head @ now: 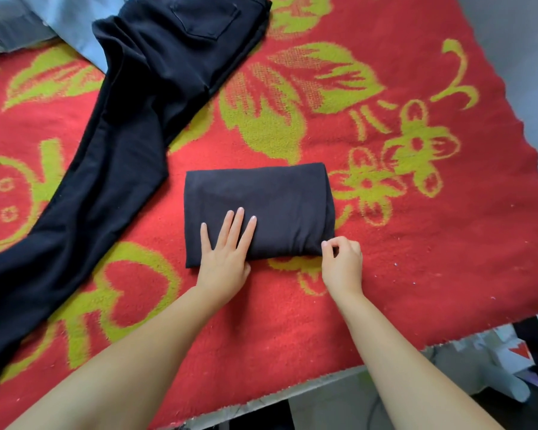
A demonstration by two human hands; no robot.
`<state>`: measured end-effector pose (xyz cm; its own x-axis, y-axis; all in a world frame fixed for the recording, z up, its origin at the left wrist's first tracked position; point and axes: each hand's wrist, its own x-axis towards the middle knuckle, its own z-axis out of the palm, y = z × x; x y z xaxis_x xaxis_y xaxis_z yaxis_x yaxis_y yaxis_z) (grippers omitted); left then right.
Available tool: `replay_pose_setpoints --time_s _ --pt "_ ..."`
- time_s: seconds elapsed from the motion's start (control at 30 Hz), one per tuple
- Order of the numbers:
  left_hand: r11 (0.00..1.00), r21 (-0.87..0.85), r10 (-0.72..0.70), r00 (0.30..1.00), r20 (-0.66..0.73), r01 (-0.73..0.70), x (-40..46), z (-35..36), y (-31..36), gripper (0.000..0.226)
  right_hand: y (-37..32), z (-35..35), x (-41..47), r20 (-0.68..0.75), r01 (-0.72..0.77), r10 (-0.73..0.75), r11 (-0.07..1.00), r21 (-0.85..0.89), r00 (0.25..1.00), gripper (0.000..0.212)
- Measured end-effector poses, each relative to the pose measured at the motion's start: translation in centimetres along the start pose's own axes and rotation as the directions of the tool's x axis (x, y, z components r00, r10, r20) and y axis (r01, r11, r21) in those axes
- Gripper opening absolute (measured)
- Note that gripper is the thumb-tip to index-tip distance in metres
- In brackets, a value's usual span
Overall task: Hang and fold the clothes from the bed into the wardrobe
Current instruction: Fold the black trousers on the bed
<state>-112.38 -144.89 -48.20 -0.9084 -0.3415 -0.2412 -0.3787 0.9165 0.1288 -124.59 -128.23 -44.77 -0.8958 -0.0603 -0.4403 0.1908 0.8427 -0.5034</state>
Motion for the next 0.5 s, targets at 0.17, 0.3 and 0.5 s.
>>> replay_pose_setpoints --time_s 0.17,0.3,0.5 --pt "1.0 0.009 -0.004 1.0 0.003 0.004 0.0 0.1 0.3 0.102 -0.2 -0.6 0.0 0.084 0.01 -0.013 0.999 0.037 0.996 0.019" --pt "1.0 0.006 -0.013 0.999 0.04 0.012 -0.2 0.6 -0.1 0.096 0.4 -1.6 1.0 0.002 0.0 0.0 1.0 -0.005 1.0 0.012" --pt "0.999 0.051 0.006 0.989 0.15 -0.014 -0.3 1.4 -0.8 0.098 0.4 -1.9 2.2 0.023 -0.126 0.132 0.976 -0.176 0.991 0.012"
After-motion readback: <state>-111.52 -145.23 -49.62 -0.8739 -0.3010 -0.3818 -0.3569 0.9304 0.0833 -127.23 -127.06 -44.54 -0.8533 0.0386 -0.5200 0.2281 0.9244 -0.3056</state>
